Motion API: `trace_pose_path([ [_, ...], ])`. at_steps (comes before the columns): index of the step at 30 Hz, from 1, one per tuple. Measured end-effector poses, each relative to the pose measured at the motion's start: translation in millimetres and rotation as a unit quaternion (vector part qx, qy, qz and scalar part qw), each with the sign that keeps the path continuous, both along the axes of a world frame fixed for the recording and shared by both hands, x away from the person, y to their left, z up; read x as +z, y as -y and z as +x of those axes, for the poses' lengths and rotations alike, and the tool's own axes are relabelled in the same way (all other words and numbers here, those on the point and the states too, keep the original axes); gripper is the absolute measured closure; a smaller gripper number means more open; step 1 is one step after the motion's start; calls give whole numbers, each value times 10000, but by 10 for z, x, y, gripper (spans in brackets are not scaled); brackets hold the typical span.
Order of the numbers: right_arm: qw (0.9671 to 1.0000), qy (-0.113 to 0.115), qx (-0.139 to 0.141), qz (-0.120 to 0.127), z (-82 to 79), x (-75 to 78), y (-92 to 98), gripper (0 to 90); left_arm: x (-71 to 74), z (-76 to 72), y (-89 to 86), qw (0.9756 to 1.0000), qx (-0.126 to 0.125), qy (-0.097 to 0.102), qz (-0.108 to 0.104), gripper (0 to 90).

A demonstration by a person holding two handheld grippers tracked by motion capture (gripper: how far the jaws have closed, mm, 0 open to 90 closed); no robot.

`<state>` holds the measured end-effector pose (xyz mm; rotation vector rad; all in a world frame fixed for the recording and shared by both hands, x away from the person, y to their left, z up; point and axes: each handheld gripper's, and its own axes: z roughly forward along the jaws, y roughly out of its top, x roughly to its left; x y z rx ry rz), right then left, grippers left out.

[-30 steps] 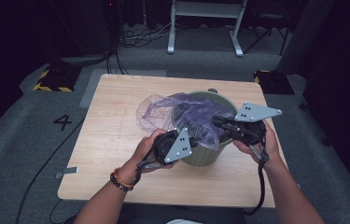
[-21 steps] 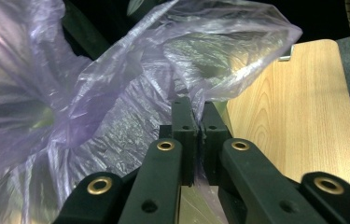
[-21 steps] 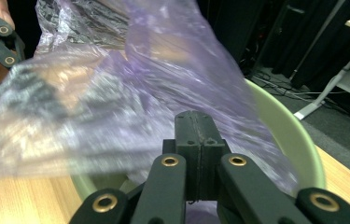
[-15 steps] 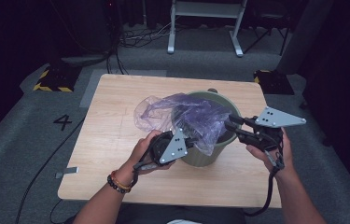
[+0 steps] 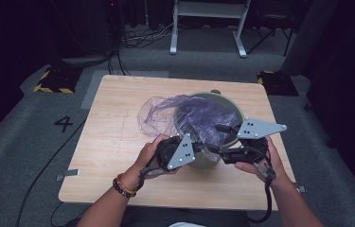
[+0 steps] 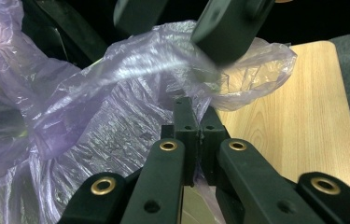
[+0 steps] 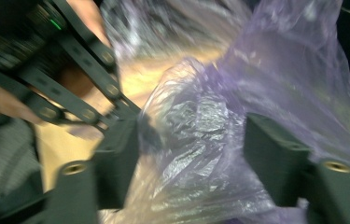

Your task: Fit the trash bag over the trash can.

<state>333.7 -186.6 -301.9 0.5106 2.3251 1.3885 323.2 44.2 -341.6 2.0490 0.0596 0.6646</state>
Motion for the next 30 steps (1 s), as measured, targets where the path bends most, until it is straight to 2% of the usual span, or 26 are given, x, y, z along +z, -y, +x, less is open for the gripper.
trace_pose_path([
  [2,9996,41,-184,-233,-2,-34,-31,599,-8,-8,2,10000,-4,16,10,895],
  [5,9986,58,-382,-352,4,-67,2,802,-20,-20,-9,10000,-2,17,18,890],
  [7,9985,77,-447,-300,-7,-71,56,893,-32,-26,-21,10000,18,6,10,883],
  [13,9983,81,-570,-89,-75,-105,236,900,-61,-48,-38,10000,10,-20,-36,866],
  [21,9969,78,-718,324,-225,-180,536,900,-117,-108,-51,10000,-36,-63,32,830],
  [30,9941,-120,-971,463,-222,-402,764,900,-184,-114,-209,9998,35,-198,-32,763],
])
